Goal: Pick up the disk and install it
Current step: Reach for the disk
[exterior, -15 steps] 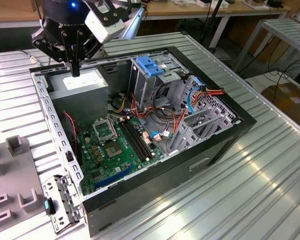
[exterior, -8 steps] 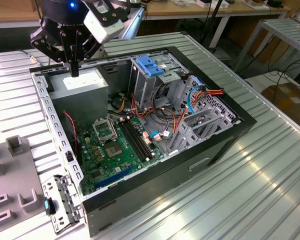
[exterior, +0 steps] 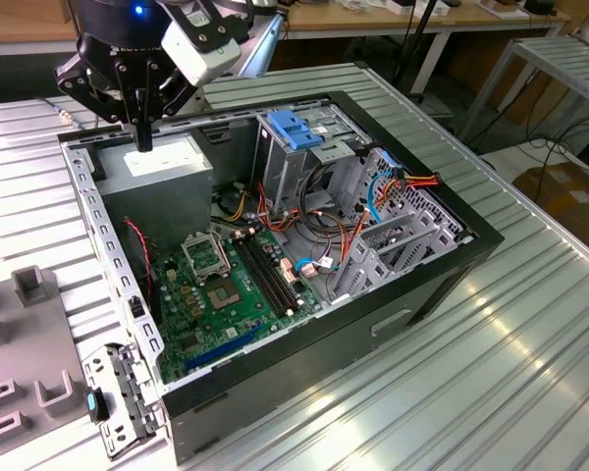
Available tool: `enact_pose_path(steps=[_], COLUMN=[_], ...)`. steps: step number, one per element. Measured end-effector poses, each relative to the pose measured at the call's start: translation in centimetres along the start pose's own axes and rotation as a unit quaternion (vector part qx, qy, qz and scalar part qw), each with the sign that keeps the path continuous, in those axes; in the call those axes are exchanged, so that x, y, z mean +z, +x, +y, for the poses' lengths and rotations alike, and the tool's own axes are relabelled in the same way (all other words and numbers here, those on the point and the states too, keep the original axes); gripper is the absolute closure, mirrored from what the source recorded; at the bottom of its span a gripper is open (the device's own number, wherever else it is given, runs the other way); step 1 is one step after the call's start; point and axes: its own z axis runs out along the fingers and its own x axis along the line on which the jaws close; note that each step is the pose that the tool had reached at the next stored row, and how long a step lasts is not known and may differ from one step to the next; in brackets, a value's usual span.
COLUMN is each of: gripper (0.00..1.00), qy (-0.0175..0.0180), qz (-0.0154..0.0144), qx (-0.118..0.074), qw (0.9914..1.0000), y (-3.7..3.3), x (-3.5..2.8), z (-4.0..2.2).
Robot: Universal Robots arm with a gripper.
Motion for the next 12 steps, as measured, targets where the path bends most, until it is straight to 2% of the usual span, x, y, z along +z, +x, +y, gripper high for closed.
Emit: enact_pose_path(steps=[7,12], gripper=[0.89,0.89], qy=[0.0001,0.0000], qz=[0.0011,0.0013], qx=[0.000,0.000], qw=[1.00000,1.00000], y=[0.40,1.05], x=[0.01,0.01], z=[-0.03,-0.08])
